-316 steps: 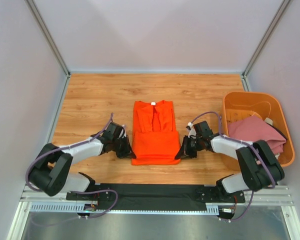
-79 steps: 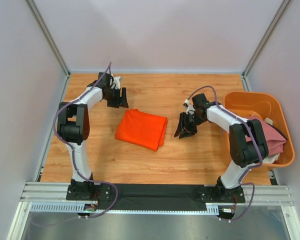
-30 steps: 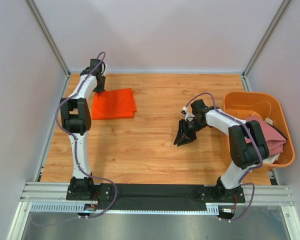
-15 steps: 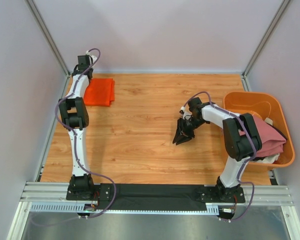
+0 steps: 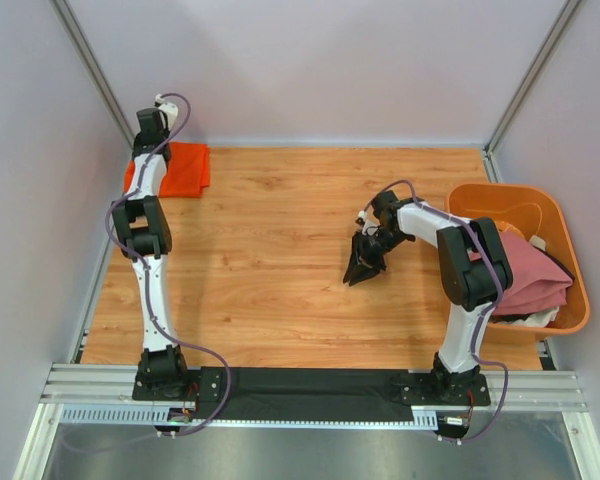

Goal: Fold and stack the t-shirts
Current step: Neatly place the folded tshirt to the corner, then reset both grippers

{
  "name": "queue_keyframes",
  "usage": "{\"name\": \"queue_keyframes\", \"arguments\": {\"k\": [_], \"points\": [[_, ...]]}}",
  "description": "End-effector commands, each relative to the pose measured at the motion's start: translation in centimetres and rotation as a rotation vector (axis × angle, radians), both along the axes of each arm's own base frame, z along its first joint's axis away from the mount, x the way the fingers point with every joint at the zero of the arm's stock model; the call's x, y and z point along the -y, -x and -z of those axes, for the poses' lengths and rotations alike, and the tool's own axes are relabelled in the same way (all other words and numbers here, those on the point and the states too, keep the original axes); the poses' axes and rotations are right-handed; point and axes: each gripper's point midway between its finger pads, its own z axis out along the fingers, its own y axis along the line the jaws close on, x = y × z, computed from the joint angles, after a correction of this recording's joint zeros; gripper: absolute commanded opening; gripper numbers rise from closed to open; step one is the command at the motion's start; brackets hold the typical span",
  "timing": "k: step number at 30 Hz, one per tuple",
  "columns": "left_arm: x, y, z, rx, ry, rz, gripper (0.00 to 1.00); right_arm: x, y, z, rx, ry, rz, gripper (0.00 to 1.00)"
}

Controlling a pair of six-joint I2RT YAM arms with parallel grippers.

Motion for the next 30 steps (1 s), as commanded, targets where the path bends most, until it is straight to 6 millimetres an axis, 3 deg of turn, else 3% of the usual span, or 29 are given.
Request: {"name": "queue_keyframes", "arguments": {"k": [1, 2, 4, 5, 6, 7, 9, 10, 12, 13, 15, 16, 18, 19, 20, 21, 22, 23, 24, 25, 26, 27, 29, 30], "points": [[0.0, -1.7, -4.0, 0.15, -0.019, -0.017, 0.19, -0.6, -0.9, -0.9, 0.014, -0.022, 0.004, 0.25], [-0.1, -1.4, -4.3, 0.16, -0.021, -0.049, 0.36, -0.7, -0.9, -1.0, 0.017, -0.023, 0.002, 0.24], [0.1, -1.0, -5.9, 0.184, -0.027, -0.086, 0.83, -0.6, -0.8, -1.1, 0.019, -0.019, 0.003, 0.24], [0.7, -0.7, -6.8, 0.203, -0.018, -0.12, 0.99, -0.6, -0.8, -1.5, 0.033, -0.019, 0.007, 0.24], [1.1, -0.3, -7.2, 0.204, -0.002, -0.135, 1.0, -0.6, -0.9, -1.7, 0.042, -0.021, 0.009, 0.24], [1.7, 0.5, -9.5, 0.233, 0.018, -0.149, 1.0, -0.6, -1.0, -2.1, 0.056, -0.022, 0.013, 0.24], [3.9, 1.8, -10.7, 0.257, 0.12, -0.185, 1.0, -0.8, -1.4, -3.4, 0.101, -0.028, 0.03, 0.25], [5.0, 3.3, -13.0, 0.277, 0.17, -0.191, 1.0, -0.8, -1.3, -3.8, 0.114, -0.027, 0.035, 0.26], [9.2, 5.2, -13.3, 0.26, 0.314, -0.179, 1.0, -0.4, -1.5, -5.2, 0.173, -0.018, 0.065, 0.27], [10.0, 7.6, -14.4, 0.258, 0.359, -0.191, 1.0, -0.2, -1.1, -5.3, 0.179, -0.008, 0.077, 0.28], [17.6, 10.1, -14.0, 0.18, 0.456, -0.072, 1.0, 0.4, -0.6, -5.6, 0.203, 0.02, 0.121, 0.29], [19.8, 13.3, -13.9, 0.155, 0.514, -0.052, 1.0, 0.6, -0.8, -7.1, 0.27, 0.004, 0.146, 0.29], [25.4, 17.2, -12.9, 0.075, 0.583, 0.069, 1.0, 1.4, 0.5, -6.5, 0.272, 0.034, 0.191, 0.31], [29.5, 21.6, -12.0, 0.014, 0.627, 0.149, 1.0, 1.9, 0.6, -7.6, 0.345, 0.04, 0.218, 0.32], [31.8, 24.2, -11.2, -0.043, 0.68, 0.218, 1.0, 2.5, 1.5, -6.8, 0.338, 0.059, 0.234, 0.33], [32.5, 28.4, -10.3, -0.08, 0.726, 0.246, 1.0, 2.8, 1.8, -7.1, 0.363, 0.059, 0.263, 0.34], [34.6, 31.2, -9.5, -0.12, 0.842, 0.26, 1.0, 3.4, 1.9, -7.9, 0.423, 0.068, 0.291, 0.37], [36.8, 33.8, -9.3, -0.184, 0.963, 0.353, 1.0, 4.0, 3.0, -7.1, 0.415, 0.085, 0.311, 0.41], [36.6, 37.6, -8.2, -0.212, 1.025, 0.375, 1.0, 4.3, 3.2, -7.1, 0.42, 0.088, 0.348, 0.47], [37.1, 39.6, -8.0, -0.229, 1.104, 0.388, 1.0, 4.7, 3.5, -8.1, 0.474, 0.076, 0.377, 0.51], [38.0, 41.7, -8.2, -0.256, 1.169, 0.472, 1.0, 5.1, 4.5, -6.9, 0.455, 0.087, 0.394, 0.56], [37.4, 44.5, -8.2, -0.24, 1.201, 0.522, 1.0, 5.0, 4.6, -7.1, 0.467, 0.066, 0.426, 0.65], [37.2, 47.7, -8.5, -0.244, 1.253, 0.585, 1.0, 5.1, 5.3, -7.7, 0.518, 0.024, 0.461, 0.78], [36.6, 49.6, -9.1, -0.195, 1.276, 0.635, 1.0, 5.1, 5.9, -6.7, 0.517, 0.007, 0.473, 0.85]]}}
